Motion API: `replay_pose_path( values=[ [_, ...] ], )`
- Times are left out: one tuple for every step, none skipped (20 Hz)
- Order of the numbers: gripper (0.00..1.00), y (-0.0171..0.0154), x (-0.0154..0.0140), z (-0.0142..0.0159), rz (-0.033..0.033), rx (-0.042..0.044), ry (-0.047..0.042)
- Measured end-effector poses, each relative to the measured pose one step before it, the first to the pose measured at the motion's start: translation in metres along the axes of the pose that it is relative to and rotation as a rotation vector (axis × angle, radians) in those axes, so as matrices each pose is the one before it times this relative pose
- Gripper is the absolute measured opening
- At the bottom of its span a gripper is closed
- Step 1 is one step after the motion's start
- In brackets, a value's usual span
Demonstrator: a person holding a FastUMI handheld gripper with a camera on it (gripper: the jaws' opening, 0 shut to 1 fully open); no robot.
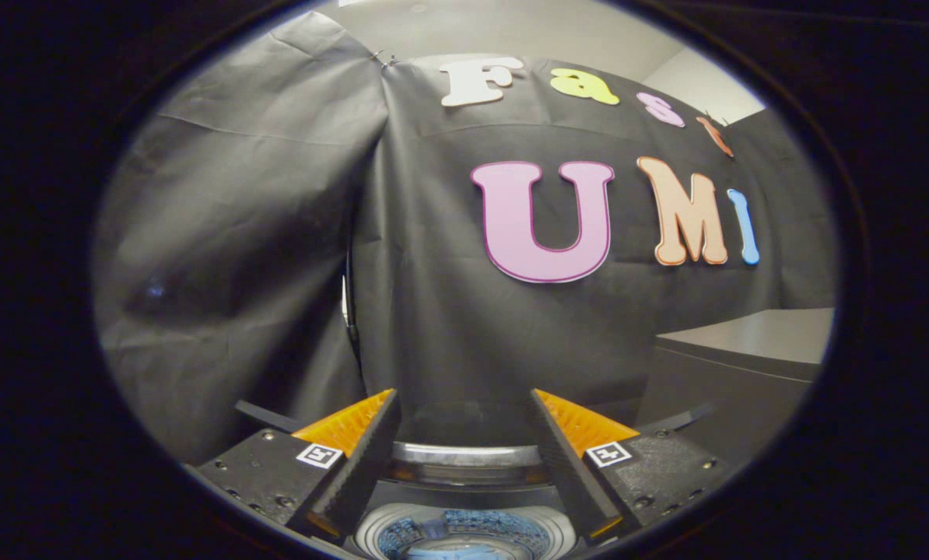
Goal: Put the clothes into the washing machine and then close the washing machine lid.
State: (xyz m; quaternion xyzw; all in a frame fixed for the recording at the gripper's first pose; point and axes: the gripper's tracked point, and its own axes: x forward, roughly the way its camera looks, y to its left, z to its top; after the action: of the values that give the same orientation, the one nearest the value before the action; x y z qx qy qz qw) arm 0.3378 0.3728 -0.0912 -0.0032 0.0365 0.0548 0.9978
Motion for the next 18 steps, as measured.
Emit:
replay_pose_path(
  values=[
    [0.98,-0.00711,-0.00609,-0.02698,-0.03273,-0.005,0.10036],
    [0.98,-0.00406,-0.00323,-0.02421,-0.01413,0.00969,0.08441],
    [0.98,0.00136,-0.00017,-0.01301,0.01442,0.01645,0.01667],
    [0.98,-0.00595,-0.00011,-0.00658,-0.01388,0.01065,-0.01227],
    [0.97,-0.0041,-0.00349,-0.00044,-0.01206,0.00512,-0.01804],
    [0.97,-0.00489,-0.0012,-0.00205,-0.00982,0.00182,-0.00931],
    [0.96,-0.00371,-0.00105,-0.00306,-0.00517,-0.00572,-0.00065],
    [0.96,-0.00091,-0.00254,-0.00383,0.00349,-0.00466,0.00731],
    [0.96,0.00134,0.00229,0.00132,0.00447,-0.00103,0.00347],
    [0.96,-0.00059,-0.00235,0.00127,0.00204,-0.0015,0.00213],
    [0.96,-0.00211,-0.00231,0.00012,-0.00445,0.00226,-0.00551],
    [0.96,0.00044,-0.00273,0.00196,0.00265,-0.00063,-0.01126],
    [0.96,-0.00142,-0.00643,0.00008,0.00384,-0.00552,-0.00793],
    [0.96,-0.00103,-0.00748,-0.00074,0.00342,-0.00687,0.00656],
    [0.96,0.00019,-0.00494,0.00104,0.00386,-0.0045,-0.00311],
    [0.96,0.00043,-0.00513,0.00139,0.00436,-0.00679,0.00311],
    [0.96,-0.00073,-0.00277,0.00184,-0.00007,-0.0022,-0.00289],
    [0.96,-0.00073,-0.00475,0.00183,0.00304,0.00052,0.00028]
  ],
)
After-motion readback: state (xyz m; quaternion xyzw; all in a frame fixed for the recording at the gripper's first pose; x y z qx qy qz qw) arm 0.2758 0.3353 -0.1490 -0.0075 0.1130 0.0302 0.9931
